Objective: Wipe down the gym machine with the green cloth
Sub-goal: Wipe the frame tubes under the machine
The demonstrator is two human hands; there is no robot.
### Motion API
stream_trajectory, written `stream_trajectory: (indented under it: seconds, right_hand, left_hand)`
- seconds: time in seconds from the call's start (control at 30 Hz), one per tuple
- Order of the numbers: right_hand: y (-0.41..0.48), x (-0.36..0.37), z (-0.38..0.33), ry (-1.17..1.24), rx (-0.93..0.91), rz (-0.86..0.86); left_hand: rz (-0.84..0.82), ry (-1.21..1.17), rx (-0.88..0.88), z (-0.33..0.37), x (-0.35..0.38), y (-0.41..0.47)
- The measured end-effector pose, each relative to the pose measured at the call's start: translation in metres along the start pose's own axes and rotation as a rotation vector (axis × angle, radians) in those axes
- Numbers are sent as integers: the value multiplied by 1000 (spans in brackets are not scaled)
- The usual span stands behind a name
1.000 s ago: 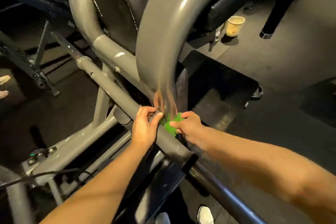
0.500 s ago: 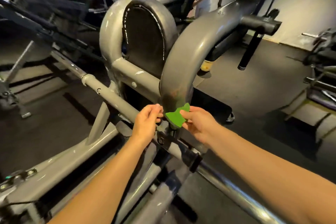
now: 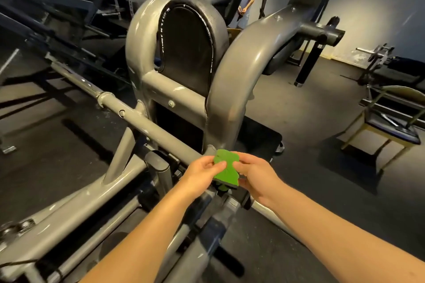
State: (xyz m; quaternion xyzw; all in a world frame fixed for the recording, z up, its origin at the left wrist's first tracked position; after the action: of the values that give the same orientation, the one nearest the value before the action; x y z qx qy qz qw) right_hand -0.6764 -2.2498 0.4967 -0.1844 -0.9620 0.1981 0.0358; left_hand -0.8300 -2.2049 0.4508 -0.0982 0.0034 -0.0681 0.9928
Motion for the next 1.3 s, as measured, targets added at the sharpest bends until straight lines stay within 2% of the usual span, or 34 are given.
stream_trajectory:
  seconds: [0.1,0.2,0.37,0.43,0.53,0.63,0.7,0.77,0.87,0.97,1.1,1.3]
  right_hand:
    - [6,6,0,-61,-58,77]
    - [14,15,-7,-152,-161,162]
    - [24,36,-44,-349,-484,431]
    - [29,49,-54,-381,-585,475]
    - [33,73,-58,-350,-634,502]
    - [39,89,-54,-340,-640,630]
    - [46,92,-53,-376,-632,723]
    - [53,91,-53,-389,-636,777]
    - [59,91,-50,-378,-667,806]
    - [62,93,-48,-374,-688,828]
    - [66,93,-47,-381,-682,847]
    - [70,97,-44,-365,-678,864]
  left_hand:
    - [56,67,32,1,-10,4]
    - [193,66,47,8,-21,13]
    - [485,202,175,46,-47,38]
    - [560,258,229,63,-57,53]
    - [679,278,297,89,-68,73]
    - [767,222,336,113,-70,91]
    - [740,231,357,122,-66,103]
    - [620,315,429,122,-57,114]
    - [447,585,670,104,-45,130]
    - [521,728,783,88,-44,139]
    - [604,695,946,78,-38,139]
    - [626,678,980,83,-51,157]
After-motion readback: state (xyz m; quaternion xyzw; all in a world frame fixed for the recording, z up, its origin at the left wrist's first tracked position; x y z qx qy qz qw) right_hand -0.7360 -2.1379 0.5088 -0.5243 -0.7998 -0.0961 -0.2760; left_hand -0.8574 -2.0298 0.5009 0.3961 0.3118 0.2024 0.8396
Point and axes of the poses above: each hand's wrist, its own y-axis towards the middle knuckle, its own x-axis out of the palm, z = x × y, the point moved 2 cm from there along y, towards the middle knuckle, and after that the axes turned 14 degrees about z, right-handed, at the moved point
